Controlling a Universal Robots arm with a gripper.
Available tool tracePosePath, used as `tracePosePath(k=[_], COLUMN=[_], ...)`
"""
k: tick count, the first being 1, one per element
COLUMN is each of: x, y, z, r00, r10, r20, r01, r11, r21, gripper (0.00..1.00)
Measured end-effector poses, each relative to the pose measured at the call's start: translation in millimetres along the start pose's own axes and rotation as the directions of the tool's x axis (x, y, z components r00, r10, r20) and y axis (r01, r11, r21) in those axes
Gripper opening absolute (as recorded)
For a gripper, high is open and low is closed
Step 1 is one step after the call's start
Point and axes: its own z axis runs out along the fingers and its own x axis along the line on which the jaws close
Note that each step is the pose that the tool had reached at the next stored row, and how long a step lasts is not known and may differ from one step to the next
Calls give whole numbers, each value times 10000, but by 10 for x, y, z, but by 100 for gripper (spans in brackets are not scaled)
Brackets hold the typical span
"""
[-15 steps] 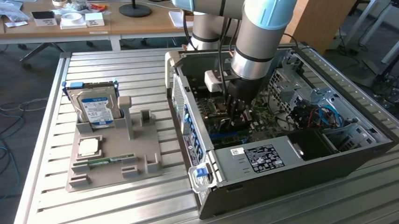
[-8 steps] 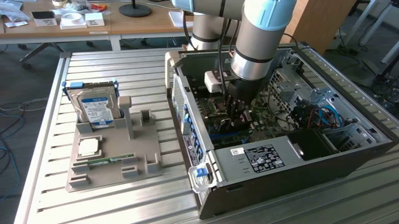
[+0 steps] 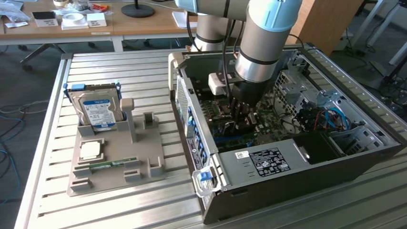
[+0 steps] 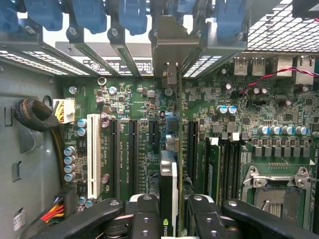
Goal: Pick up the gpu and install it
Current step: 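Insert the gpu into the slot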
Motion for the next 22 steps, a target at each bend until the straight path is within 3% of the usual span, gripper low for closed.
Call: tracePosePath(k=[6,11,22], x=[0,-1,-1], y=[0,1,0], z=[5,5,-19], r00=[10000,10000,10000], r10=[0,1,0], r20=[2,66,72], r01=[0,-2,-1], r11=[10000,10000,10000], r21=[2,25,25], gripper=[27,27,27])
